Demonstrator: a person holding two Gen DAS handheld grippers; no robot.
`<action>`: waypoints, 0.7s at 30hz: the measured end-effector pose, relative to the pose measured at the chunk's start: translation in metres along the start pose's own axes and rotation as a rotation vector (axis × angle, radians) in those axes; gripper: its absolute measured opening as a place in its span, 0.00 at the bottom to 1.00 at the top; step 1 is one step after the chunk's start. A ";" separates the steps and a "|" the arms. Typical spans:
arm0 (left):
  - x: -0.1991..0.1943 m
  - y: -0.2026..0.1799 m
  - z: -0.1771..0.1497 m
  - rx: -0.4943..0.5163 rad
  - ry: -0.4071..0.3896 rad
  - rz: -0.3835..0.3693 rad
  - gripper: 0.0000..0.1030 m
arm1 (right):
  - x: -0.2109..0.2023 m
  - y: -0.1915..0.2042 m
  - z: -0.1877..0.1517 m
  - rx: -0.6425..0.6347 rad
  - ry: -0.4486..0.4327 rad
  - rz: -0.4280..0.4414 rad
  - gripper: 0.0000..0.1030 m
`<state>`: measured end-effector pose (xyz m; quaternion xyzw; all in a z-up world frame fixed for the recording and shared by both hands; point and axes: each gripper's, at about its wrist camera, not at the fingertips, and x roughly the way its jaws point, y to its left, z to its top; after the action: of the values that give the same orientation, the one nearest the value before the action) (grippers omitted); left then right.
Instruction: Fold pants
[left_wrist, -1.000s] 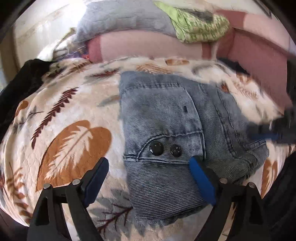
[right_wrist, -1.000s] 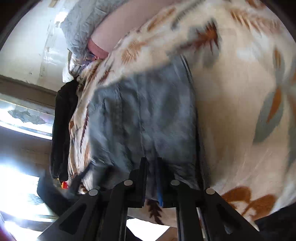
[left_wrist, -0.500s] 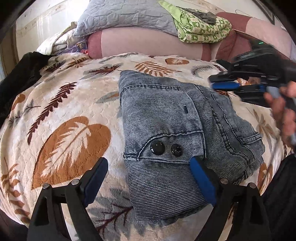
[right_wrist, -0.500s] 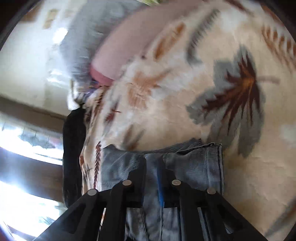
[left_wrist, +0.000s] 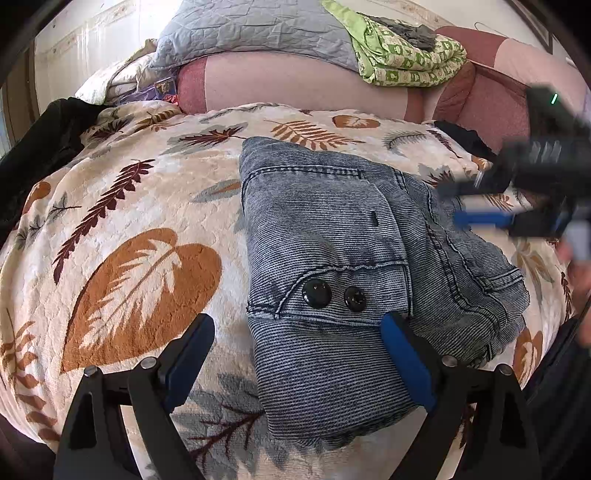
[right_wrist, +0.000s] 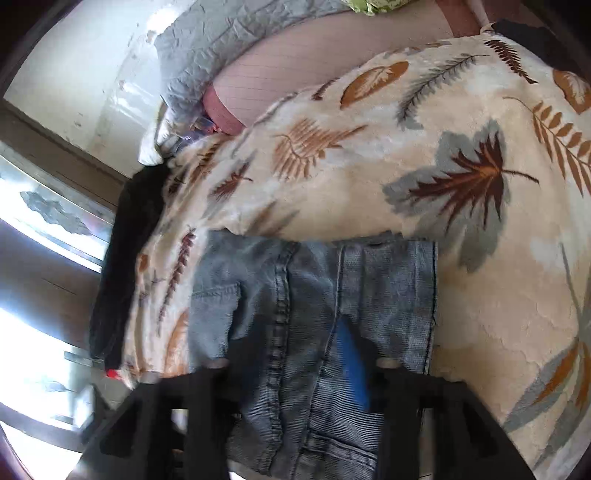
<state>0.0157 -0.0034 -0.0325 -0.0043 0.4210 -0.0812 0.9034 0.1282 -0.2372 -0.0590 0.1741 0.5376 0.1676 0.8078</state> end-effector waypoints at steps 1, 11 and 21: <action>0.000 0.000 0.000 0.001 0.004 -0.005 0.90 | 0.010 -0.007 -0.008 -0.007 0.026 -0.006 0.59; -0.041 0.033 0.007 -0.197 -0.163 -0.132 0.89 | -0.050 0.079 0.034 -0.226 -0.034 -0.037 0.74; 0.006 0.088 -0.002 -0.567 0.060 -0.404 0.89 | 0.065 0.194 0.098 -0.559 0.227 -0.279 0.80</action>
<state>0.0309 0.0829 -0.0451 -0.3361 0.4440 -0.1382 0.8190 0.2264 -0.0465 0.0134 -0.1492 0.5758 0.2149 0.7746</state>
